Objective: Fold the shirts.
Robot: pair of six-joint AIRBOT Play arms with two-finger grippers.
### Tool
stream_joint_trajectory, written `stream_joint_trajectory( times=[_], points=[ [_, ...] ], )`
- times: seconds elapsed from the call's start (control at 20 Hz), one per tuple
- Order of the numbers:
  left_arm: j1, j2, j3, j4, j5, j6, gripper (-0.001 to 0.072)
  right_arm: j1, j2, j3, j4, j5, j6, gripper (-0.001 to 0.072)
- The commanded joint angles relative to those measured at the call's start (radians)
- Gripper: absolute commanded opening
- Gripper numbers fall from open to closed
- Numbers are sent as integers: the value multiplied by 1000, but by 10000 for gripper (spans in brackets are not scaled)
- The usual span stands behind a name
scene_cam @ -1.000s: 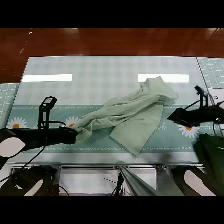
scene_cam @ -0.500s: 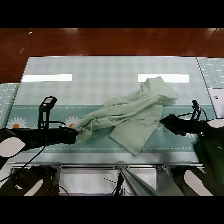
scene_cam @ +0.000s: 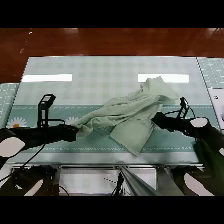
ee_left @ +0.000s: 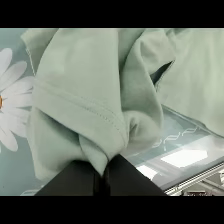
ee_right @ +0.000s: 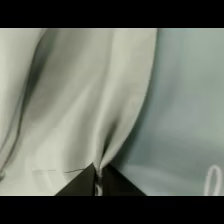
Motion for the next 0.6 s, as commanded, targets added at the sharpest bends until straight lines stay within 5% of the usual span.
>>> stream_joint_trajectory(
  times=[0.0,0.3,0.55],
  points=[
    [1,2,56,16,27,0,23,2,68,111,19,27,-78,42],
    [1,4,458,345,95,0,23,-182,401,647,-106,118,-123,42],
    [1,6,805,473,96,0,22,-307,451,1057,-218,208,-46,42]
  ],
)
